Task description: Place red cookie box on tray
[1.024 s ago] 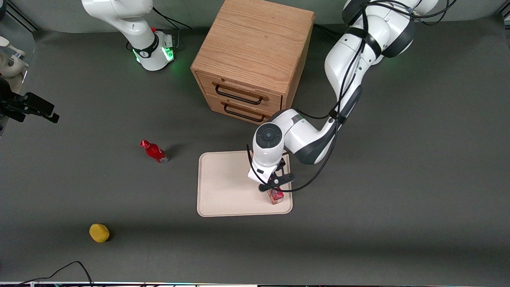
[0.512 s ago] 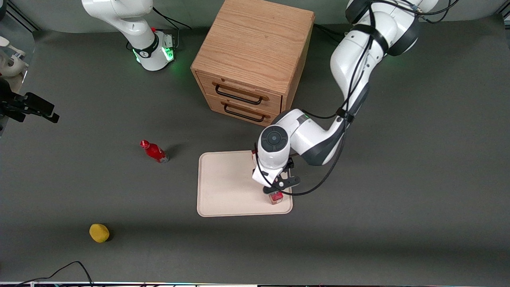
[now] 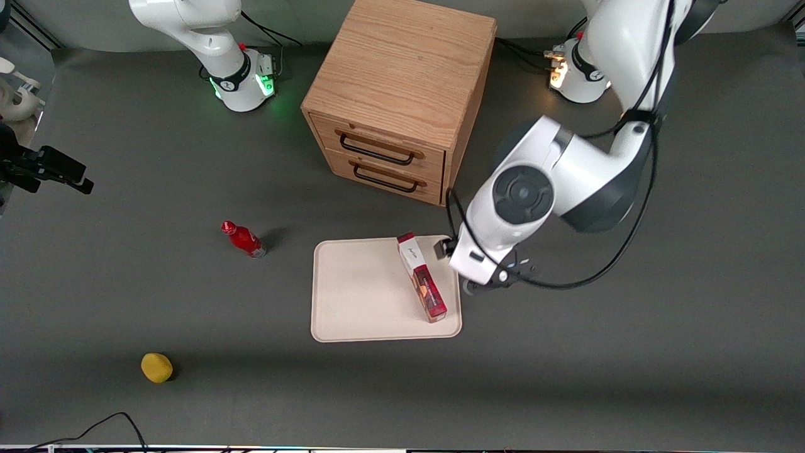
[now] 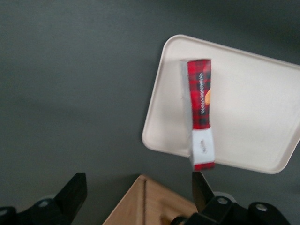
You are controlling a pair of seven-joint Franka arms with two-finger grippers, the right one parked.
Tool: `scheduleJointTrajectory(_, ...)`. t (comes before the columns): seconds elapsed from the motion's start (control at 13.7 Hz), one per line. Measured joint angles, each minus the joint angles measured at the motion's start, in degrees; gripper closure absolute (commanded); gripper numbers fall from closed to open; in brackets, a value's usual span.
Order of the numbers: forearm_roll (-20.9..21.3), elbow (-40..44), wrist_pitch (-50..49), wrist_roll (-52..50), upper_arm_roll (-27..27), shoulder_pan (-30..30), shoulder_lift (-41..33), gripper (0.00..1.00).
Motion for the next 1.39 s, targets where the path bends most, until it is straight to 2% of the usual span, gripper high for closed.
scheduleJointTrajectory(0.22,-2.7,-11.9,-2.2,8.3,1.4,3.5,-12.2,0.00)
scheduleJointTrajectory(0.44,-5.5,-25.5,-2.3,23.6,9.0,5.0,-25.2,0.00)
scheduleJointTrajectory(0.73,-6.5,-36.3,-5.0,38.6,19.0,5.8,-38.1,0.00)
scheduleJointTrajectory(1.02,-1.2,-38.2,-6.4,49.8,25.1,5.9,-43.4,0.00)
scheduleJointTrajectory(1.17,-1.1,-38.2,-5.2,53.1,28.6,6.7,-43.8,0.00)
scheduleJointTrajectory(1.39,-1.4,-38.2,-4.0,57.4,27.6,11.6,-43.7,0.00)
